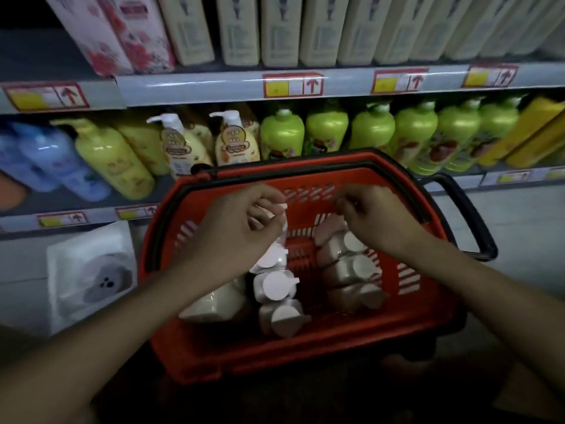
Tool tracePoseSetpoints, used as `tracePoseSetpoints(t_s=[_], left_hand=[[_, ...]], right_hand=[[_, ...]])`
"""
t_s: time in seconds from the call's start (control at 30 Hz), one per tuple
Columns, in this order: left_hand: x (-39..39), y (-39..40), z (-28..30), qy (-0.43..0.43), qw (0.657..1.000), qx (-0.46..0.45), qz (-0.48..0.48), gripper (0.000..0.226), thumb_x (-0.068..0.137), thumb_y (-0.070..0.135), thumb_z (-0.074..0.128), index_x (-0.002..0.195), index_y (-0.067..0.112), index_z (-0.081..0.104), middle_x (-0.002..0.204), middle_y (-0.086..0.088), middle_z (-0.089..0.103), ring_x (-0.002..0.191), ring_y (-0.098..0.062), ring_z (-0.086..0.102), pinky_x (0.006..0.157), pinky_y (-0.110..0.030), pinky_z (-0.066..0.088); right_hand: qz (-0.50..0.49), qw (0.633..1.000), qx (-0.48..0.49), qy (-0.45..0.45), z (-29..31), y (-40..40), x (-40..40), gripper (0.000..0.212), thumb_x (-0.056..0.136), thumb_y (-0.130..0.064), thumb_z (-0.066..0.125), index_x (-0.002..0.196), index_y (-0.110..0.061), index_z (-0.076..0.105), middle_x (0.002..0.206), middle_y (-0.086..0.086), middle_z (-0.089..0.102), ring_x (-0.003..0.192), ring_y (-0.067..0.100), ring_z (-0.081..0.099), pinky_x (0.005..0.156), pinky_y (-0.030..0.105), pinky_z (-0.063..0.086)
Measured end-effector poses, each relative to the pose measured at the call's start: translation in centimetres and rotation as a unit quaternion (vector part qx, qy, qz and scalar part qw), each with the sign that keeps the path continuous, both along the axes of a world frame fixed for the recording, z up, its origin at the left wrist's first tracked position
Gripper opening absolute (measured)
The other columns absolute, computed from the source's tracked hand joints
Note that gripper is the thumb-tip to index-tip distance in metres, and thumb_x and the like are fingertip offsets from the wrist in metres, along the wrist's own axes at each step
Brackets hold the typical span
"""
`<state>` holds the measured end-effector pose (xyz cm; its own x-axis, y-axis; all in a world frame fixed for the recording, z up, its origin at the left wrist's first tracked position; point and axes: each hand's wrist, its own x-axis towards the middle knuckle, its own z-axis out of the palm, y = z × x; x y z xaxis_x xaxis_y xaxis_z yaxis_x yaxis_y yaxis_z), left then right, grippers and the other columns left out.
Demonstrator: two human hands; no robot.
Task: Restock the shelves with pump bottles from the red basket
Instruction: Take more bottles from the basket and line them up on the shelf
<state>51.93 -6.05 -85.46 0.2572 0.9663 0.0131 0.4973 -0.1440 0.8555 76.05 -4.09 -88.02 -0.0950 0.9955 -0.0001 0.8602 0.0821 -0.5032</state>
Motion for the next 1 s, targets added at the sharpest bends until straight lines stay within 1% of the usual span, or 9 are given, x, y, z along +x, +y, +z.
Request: tracePoseSetpoints(t_s=[0.13, 0.27, 0.43, 0.5, 0.57, 0.63, 0.7, 0.83, 1.0], left_hand=[[-0.7, 1.9, -1.6, 0.053, 0.998, -0.011, 0.031, 0.018, 0.087, 0.014, 0.07, 0.102, 0.025, 0.07, 0.089, 0.013, 0.07, 0.082, -0.001, 0.067, 0.069, -0.016, 0.052], [-1.5, 3.8, -2.8, 0.093, 0.993, -0.014, 0.064, 0.014, 0.09, 0.014, 0.065, 0.1, 0.024, 0.069, 0.086, 0.017, 0.066, 0.086, 0.0, 0.065, 0.072, -0.016, 0.049], [-2.0, 4.5, -3.4, 0.098, 0.991, -0.029, 0.09, 0.023, 0.084, 0.005, 0.063, 0.096, 0.025, 0.066, 0.084, 0.011, 0.067, 0.082, -0.006, 0.065, 0.074, -0.022, 0.051], [-1.9, 4.4, -3.5, 0.11, 0.989, -0.045, 0.091, 0.026, 0.083, 0.003, 0.062, 0.099, 0.023, 0.064, 0.084, 0.008, 0.066, 0.079, -0.006, 0.063, 0.069, -0.02, 0.049], [-1.9, 4.3, -3.9, 0.127, 0.986, -0.063, 0.081, 0.028, 0.082, 0.002, 0.062, 0.102, 0.022, 0.061, 0.088, 0.006, 0.065, 0.078, -0.007, 0.061, 0.067, -0.02, 0.048], [-1.9, 4.1, -4.4, 0.131, 0.985, -0.09, 0.07, 0.03, 0.083, 0.004, 0.064, 0.105, 0.024, 0.057, 0.093, 0.006, 0.063, 0.083, -0.011, 0.062, 0.072, -0.03, 0.052], [-1.9, 4.0, -4.8, 0.14, 0.983, -0.1, 0.067, 0.032, 0.084, 0.005, 0.066, 0.106, 0.024, 0.054, 0.098, 0.006, 0.062, 0.087, -0.016, 0.063, 0.076, -0.038, 0.053], [-2.1, 4.0, -5.1, 0.138, 0.981, -0.111, 0.079, 0.031, 0.086, 0.005, 0.065, 0.108, 0.024, 0.055, 0.097, 0.009, 0.063, 0.091, -0.014, 0.063, 0.078, -0.031, 0.051], [-2.4, 3.6, -5.1, 0.127, 0.982, -0.108, 0.089, 0.035, 0.084, 0.011, 0.069, 0.113, 0.026, 0.054, 0.104, 0.007, 0.066, 0.094, -0.012, 0.064, 0.079, -0.029, 0.052]], right_hand=[[-0.002, 0.999, -0.039, -0.01, -1.8, 1.3, 0.3, 0.016, 0.098, -0.016, 0.055, 0.097, -0.015, 0.071, 0.078, 0.0, 0.068, 0.077, 0.029, 0.068, 0.064, 0.032, 0.043], [0.055, 0.995, -0.087, 0.015, -3.5, 1.0, -2.3, 0.017, 0.094, -0.021, 0.063, 0.109, -0.017, 0.07, 0.091, 0.0, 0.073, 0.089, 0.023, 0.071, 0.079, 0.03, 0.051], [0.109, 0.99, -0.068, 0.059, -4.9, 1.4, -5.6, 0.067, 0.089, -0.027, 0.07, 0.148, -0.028, 0.038, 0.142, 0.0, 0.049, 0.126, 0.022, 0.054, 0.1, 0.036, 0.047], [0.122, 0.984, -0.085, 0.099, -5.5, 2.1, -6.4, 0.086, 0.085, -0.023, 0.077, 0.154, -0.03, 0.027, 0.151, -0.005, 0.041, 0.136, 0.013, 0.044, 0.106, 0.026, 0.04], [0.128, 0.977, -0.103, 0.134, -6.4, 2.9, -7.2, 0.088, 0.08, -0.019, 0.081, 0.152, -0.028, 0.031, 0.148, -0.006, 0.048, 0.135, 0.013, 0.046, 0.102, 0.023, 0.039], [0.129, 0.972, -0.098, 0.17, -6.9, 3.8, -8.0, 0.079, 0.076, -0.016, 0.082, 0.144, -0.025, 0.042, 0.135, -0.006, 0.061, 0.125, 0.015, 0.057, 0.093, 0.027, 0.045], [0.153, 0.963, -0.104, 0.194, -7.3, 4.7, -8.0, 0.075, 0.074, -0.016, 0.085, 0.139, -0.024, 0.047, 0.13, -0.008, 0.065, 0.12, 0.012, 0.061, 0.093, 0.031, 0.05], [0.181, 0.962, -0.132, 0.156, -8.2, 5.8, -6.5, 0.077, 0.07, -0.024, 0.091, 0.137, -0.019, 0.052, 0.13, -0.009, 0.063, 0.118, 0.007, 0.058, 0.093, 0.026, 0.045], [0.152, 0.98, -0.047, 0.12, -7.9, 4.2, -7.0, 0.068, 0.072, -0.027, 0.088, 0.134, -0.02, 0.061, 0.129, -0.003, 0.069, 0.117, 0.011, 0.063, 0.089, 0.016, 0.043]])
